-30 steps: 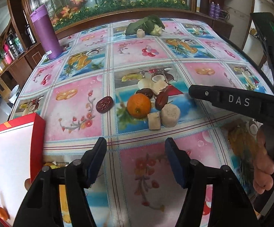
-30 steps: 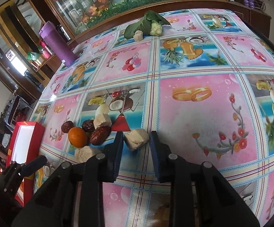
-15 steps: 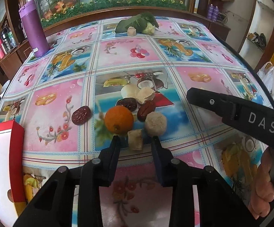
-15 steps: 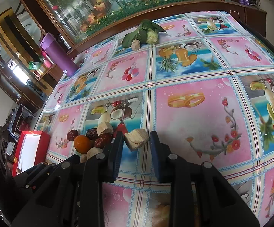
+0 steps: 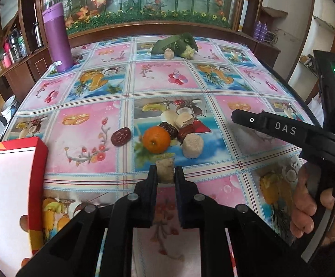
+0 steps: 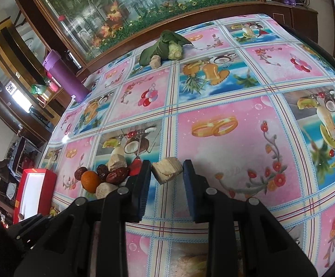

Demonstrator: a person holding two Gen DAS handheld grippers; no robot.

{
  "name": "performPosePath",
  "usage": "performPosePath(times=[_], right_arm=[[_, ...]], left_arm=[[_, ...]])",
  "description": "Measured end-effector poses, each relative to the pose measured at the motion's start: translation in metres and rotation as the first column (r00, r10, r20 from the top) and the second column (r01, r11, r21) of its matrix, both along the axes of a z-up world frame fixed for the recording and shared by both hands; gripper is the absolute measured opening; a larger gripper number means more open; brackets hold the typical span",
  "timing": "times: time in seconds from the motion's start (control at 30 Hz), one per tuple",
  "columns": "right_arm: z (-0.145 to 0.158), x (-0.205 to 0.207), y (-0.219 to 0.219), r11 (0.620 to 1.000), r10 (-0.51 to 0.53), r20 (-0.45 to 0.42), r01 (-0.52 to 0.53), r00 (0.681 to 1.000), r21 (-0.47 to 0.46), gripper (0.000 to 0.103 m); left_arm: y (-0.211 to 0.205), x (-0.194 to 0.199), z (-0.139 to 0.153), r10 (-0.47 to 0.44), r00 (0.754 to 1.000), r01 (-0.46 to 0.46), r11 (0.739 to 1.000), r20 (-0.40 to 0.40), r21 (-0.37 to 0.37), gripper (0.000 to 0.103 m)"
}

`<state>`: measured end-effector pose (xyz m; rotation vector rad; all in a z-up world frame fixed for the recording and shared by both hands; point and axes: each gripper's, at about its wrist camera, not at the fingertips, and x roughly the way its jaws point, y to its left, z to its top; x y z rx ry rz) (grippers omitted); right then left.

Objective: Organize fruits
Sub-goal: 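Carry both pastry cubes into the tray and open both tools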

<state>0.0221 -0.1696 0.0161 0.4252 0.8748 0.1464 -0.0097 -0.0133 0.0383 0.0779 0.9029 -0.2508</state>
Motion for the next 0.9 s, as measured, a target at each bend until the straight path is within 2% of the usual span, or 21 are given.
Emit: performPosePath(times=[0.17, 0.3, 0.43, 0.53, 0.63, 0.73, 0.9], right_arm=[[0.004, -0.003, -0.007, 1.000, -0.027, 0.039, 0.027, 0.999, 0.006, 0.030], [0.005, -0.007, -0.008, 0.999, -0.042, 0.064, 0.042, 0.997, 0.002, 0.030], [0.008, -0.014, -0.002, 0.999, -0.035, 0.083, 0.034, 0.996, 0.012, 0.030], [0.013, -0.021, 0.010, 1.000, -0.013, 0.105, 0.010, 0.994, 0.029, 0.030], [0.022, -0.030, 0.036, 0.998, 0.024, 0.136, -0.031, 0.990, 0.049, 0.030], [0.028, -0.039, 0.081, 0.990, 0.115, 0.154, -0.125, 0.981, 0.058, 0.031], [0.037, -0.050, 0.174, 0.945, 0.318, 0.155, -0.326, 0.935, 0.031, 0.031]], left_arm=[[0.035, -0.031, 0.023, 0.058, 0.996, -0.057, 0.998, 0.074, -0.011, 0.013], [0.078, -0.057, 0.038, 0.137, 0.982, -0.136, 0.991, 0.131, -0.021, 0.013], [0.128, -0.073, 0.043, 0.242, 0.959, -0.241, 0.970, 0.150, -0.027, 0.013], [0.166, -0.081, 0.042, 0.327, 0.933, -0.327, 0.945, 0.150, -0.030, 0.013], [0.196, -0.084, 0.039, 0.392, 0.909, -0.391, 0.920, 0.143, -0.041, 0.013], [0.212, -0.090, 0.037, 0.423, 0.893, -0.422, 0.906, 0.154, -0.044, 0.013], [0.227, -0.089, 0.031, 0.440, 0.884, -0.442, 0.897, 0.158, -0.028, 0.013]])
